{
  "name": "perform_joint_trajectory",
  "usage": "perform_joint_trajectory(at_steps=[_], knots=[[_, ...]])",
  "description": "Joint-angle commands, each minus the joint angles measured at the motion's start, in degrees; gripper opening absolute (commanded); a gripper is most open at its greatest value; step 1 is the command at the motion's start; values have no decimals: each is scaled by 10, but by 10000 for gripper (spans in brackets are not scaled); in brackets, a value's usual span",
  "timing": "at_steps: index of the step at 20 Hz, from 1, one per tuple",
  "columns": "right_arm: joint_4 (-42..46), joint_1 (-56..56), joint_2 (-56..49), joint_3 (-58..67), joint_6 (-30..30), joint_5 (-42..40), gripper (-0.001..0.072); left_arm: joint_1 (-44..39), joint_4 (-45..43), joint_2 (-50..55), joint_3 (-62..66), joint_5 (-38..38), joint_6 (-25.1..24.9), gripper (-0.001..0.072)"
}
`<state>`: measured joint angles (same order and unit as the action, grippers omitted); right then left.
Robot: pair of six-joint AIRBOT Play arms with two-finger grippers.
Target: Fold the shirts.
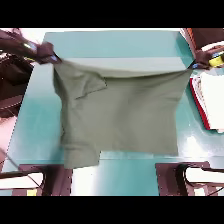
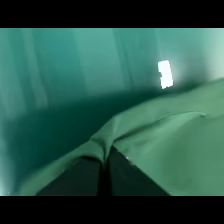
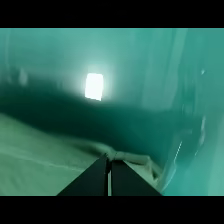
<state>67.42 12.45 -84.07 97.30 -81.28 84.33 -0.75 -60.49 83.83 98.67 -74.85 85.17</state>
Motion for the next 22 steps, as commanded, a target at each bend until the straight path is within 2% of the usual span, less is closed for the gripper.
perform_joint_trajectory(at_steps=[1,4,7,11,17,19,20,21,22], knots=[[10,-12,-93,25,-4,-14,11,0,14,96,-14,72,-15,25],[11,-12,-134,92,-4,-12,12,1,4,118,-14,104,-19,24],[18,-5,-127,90,-3,-1,11,22,-3,117,-14,63,-37,25],[18,-4,-73,-44,10,-20,11,42,-15,117,-41,-9,-69,25],[14,-35,-29,-217,9,-105,15,26,-12,117,-158,24,-76,26],[-7,-35,-21,-250,9,-122,18,26,-13,117,-179,24,-57,30],[-23,-35,-18,-259,10,-127,85,27,-13,117,-180,22,-44,296],[-33,-29,-17,-257,9,-123,280,28,-13,113,-180,16,-34,542],[-37,-23,-16,-249,9,-104,323,29,-20,105,-178,0,-30,543]])
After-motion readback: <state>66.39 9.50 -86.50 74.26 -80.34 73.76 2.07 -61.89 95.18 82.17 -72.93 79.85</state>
